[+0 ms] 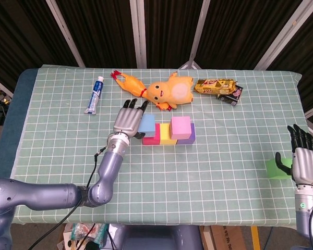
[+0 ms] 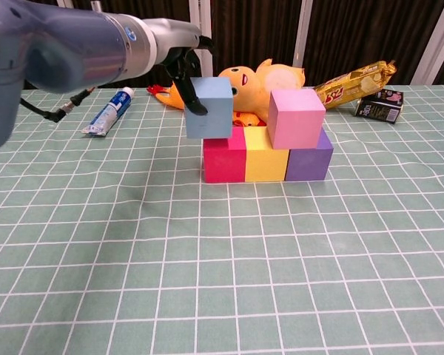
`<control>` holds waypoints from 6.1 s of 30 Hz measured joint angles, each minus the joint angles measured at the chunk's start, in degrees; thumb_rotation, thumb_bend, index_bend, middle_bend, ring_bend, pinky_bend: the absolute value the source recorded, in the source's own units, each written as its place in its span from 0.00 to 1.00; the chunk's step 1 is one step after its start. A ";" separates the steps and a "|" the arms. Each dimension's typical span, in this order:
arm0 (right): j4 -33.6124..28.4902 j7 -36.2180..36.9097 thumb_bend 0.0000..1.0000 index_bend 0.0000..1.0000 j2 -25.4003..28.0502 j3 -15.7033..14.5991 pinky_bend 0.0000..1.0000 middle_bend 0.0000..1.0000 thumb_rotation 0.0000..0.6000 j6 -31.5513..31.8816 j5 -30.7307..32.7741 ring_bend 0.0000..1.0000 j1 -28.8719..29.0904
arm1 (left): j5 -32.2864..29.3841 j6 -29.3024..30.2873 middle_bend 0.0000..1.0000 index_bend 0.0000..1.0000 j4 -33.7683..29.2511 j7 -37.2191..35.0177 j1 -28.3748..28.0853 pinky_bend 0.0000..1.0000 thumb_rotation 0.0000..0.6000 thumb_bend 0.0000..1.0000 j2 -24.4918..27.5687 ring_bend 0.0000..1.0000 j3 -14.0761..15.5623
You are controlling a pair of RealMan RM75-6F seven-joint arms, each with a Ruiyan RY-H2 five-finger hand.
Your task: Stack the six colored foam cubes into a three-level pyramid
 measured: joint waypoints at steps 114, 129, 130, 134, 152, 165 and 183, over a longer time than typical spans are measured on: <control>-0.91 0.11 0.47 0.00 0.30 -0.09 0.00 0.00 1.00 -2.68 1.59 0.00 0.16 | -1.29 -2.50 0.42 0.00 11.87 -3.25 -8.20 0.03 1.00 0.36 -9.03 0.03 -0.19; -1.09 -0.05 0.47 0.00 0.32 -0.10 0.00 0.00 1.00 -2.66 1.69 0.00 0.13 | -1.42 -2.01 0.42 0.00 11.28 -3.13 -7.88 0.03 1.00 0.36 -8.75 0.03 -0.18; -1.08 -0.09 0.47 0.00 0.32 -0.10 0.00 0.00 1.00 -2.64 1.68 0.00 0.14 | -1.41 -2.04 0.42 0.00 11.32 -3.16 -7.88 0.03 1.00 0.36 -8.77 0.03 -0.20; -1.07 -0.08 0.47 0.00 0.34 -0.08 0.00 0.00 1.00 -2.69 1.79 0.00 0.12 | -1.33 -2.22 0.42 0.00 11.52 -3.16 -7.93 0.03 1.00 0.36 -8.87 0.03 -0.16; -1.18 -0.04 0.47 0.00 0.36 -0.17 0.00 0.00 1.00 -2.78 1.70 0.00 0.14 | -1.59 -2.72 0.31 0.00 12.92 -3.36 -8.30 0.03 1.00 0.34 -9.78 0.03 -0.43; -1.22 -0.09 0.47 0.00 0.38 -0.16 0.00 0.00 1.00 -2.79 1.77 0.00 0.13 | -2.21 -3.19 0.11 0.00 12.83 -3.19 -7.83 0.03 1.00 0.24 -9.63 0.01 -0.20; -1.42 -0.34 0.47 0.00 0.43 -0.25 0.00 0.00 1.00 -2.73 1.65 0.00 0.13 | -1.61 -1.47 0.07 0.00 6.33 -4.10 -5.80 0.03 1.00 0.09 -6.12 0.00 0.03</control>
